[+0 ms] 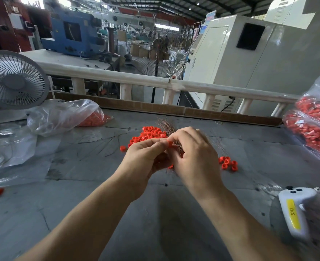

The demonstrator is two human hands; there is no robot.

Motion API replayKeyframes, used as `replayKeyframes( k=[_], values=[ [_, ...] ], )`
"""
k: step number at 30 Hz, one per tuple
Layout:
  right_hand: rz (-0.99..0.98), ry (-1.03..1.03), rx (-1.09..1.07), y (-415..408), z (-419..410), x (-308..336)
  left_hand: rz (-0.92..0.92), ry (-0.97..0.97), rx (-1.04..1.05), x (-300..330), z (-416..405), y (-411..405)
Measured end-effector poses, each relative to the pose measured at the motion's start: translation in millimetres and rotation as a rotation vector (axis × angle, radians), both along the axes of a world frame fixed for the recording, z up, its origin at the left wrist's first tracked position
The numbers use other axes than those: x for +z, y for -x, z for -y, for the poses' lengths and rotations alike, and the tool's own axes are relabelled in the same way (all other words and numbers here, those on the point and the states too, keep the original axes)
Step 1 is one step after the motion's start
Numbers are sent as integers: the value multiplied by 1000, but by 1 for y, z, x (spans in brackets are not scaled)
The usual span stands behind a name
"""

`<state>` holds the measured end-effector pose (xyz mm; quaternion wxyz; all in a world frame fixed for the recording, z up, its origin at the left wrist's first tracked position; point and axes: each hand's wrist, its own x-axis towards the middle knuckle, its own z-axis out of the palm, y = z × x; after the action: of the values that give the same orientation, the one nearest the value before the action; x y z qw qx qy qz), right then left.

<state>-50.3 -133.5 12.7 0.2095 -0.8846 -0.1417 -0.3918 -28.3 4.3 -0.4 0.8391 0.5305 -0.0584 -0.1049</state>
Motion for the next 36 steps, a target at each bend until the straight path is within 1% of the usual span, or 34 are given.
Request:
replayKeyframes(
  k=[8,20,28,36],
  values=[
    [32,-2,-52,-1,-2,-3,-73,61,-75,3,-4,0],
    [56,80,-38,0,3,-1,-77,29,-80,5,-5,1],
    [-10,40,1,1,1,1,-74,45,-49,6,-8,1],
    [-61,0,20,1,4,2,-62,16,-47,8,-7,3]
  ],
)
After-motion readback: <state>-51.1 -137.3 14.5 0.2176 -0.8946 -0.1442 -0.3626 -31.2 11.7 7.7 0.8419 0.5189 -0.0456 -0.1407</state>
